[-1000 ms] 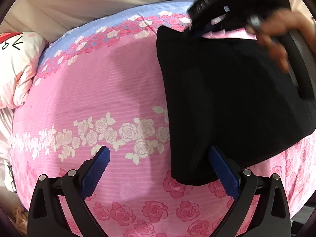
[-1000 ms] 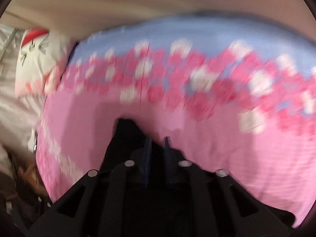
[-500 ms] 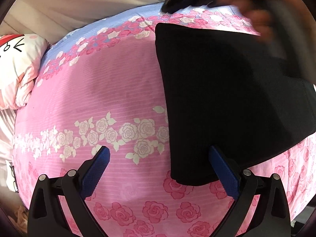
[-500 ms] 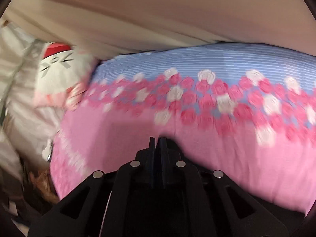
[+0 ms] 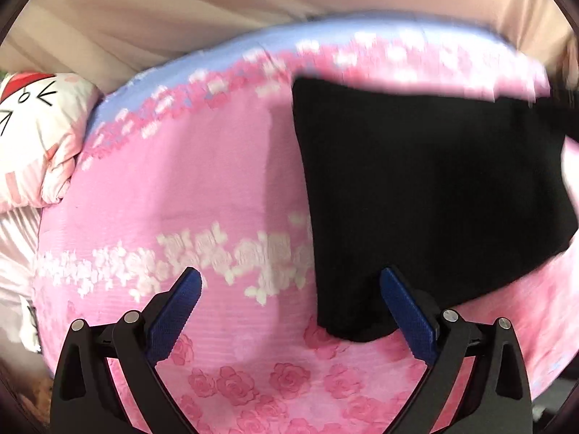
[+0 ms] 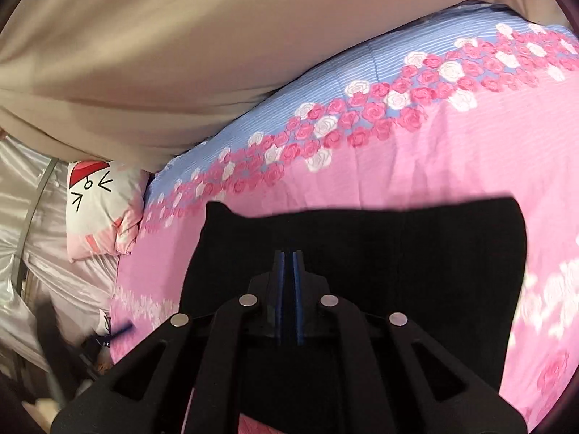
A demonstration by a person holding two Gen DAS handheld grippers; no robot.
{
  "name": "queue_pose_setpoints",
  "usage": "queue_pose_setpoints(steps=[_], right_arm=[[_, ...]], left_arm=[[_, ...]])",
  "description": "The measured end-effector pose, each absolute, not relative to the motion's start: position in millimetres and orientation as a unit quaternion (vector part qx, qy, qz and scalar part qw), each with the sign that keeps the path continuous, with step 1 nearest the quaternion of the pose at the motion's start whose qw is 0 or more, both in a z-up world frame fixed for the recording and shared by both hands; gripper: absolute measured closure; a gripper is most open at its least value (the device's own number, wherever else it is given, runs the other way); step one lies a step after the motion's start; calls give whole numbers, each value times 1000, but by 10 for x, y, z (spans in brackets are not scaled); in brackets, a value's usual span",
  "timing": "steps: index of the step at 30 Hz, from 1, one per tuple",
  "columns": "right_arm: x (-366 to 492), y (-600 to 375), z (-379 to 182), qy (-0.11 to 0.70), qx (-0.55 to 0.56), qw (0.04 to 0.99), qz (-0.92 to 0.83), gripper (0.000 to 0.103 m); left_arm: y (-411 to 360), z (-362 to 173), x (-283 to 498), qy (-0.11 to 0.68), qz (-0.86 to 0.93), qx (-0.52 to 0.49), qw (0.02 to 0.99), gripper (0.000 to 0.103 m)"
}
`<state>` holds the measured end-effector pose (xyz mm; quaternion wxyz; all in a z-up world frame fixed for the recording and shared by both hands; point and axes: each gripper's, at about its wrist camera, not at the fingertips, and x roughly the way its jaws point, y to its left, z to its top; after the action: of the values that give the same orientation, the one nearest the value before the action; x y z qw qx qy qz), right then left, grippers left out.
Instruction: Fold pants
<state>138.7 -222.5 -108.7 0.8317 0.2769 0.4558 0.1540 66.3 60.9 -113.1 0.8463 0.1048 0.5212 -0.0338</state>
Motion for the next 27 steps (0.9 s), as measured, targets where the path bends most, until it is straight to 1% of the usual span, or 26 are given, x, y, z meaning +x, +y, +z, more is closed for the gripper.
queue_pose_setpoints(steps=[3, 4, 5, 6, 9, 10, 11, 12, 14, 15, 16, 17, 18, 19, 20, 22, 23, 25, 27], right_arm=[[1507, -2207, -1243, 460, 281, 828, 152, 98], [1579, -2167, -1279, 456, 277, 833, 146, 98], [1639, -2230, -1342, 450, 275, 840, 129, 99], [1666, -2324, -1394, 450, 286, 838, 116, 103], [1650, -2752, -1572, 439, 339, 828, 82, 103], [1611, -2839, -1546, 434, 350, 826, 78, 103], [1560, -2902, -1474, 425, 361, 826, 82, 102], [1464, -2936, -1337, 409, 367, 831, 87, 97], [1379, -2909, -1235, 398, 360, 838, 101, 97], [1395, -2880, -1288, 406, 344, 841, 97, 101], [1443, -2902, -1465, 428, 333, 836, 83, 103], [1468, -2961, -1596, 434, 347, 828, 79, 103], [1445, -3093, -1695, 417, 396, 814, 77, 103], [1417, -3156, -1645, 409, 416, 810, 59, 103], [1389, -3174, -1512, 393, 413, 820, 51, 97], [1360, -3129, -1353, 371, 408, 831, 73, 97], [1387, -3085, -1335, 379, 390, 835, 78, 98], [1506, -3056, -1593, 439, 332, 834, 46, 103], [1499, -3176, -1640, 435, 360, 824, 36, 103]], left_arm=[[520, -864, 1007, 497, -19, 70, 865, 5], [476, -865, 1152, 497, -16, 68, 865, 5], [401, -918, 1342, 498, -9, 74, 864, 5], [309, -1051, 1572, 503, 11, 94, 859, 5], [194, -1447, 1926, 522, 48, 151, 838, 5], [211, -1561, 1990, 526, 40, 146, 837, 5], [220, -1566, 1979, 522, 41, 137, 841, 5], [218, -1553, 1961, 518, 43, 134, 844, 5], [184, -1540, 1925, 507, 50, 156, 847, 5], [164, -1542, 1899, 501, 51, 164, 848, 5], [152, -1548, 1879, 497, 54, 170, 849, 5], [144, -1551, 1867, 494, 58, 170, 850, 5], [129, -1547, 1850, 494, 61, 169, 851, 5], [120, -1549, 1849, 494, 63, 167, 851, 5], [120, -1546, 1856, 493, 65, 170, 851, 5], [87, -1543, 1848, 486, 72, 190, 850, 5], [81, -1543, 1834, 482, 72, 195, 851, 5], [82, -1550, 1813, 476, 73, 196, 854, 5], [90, -1549, 1806, 476, 75, 190, 855, 5]])
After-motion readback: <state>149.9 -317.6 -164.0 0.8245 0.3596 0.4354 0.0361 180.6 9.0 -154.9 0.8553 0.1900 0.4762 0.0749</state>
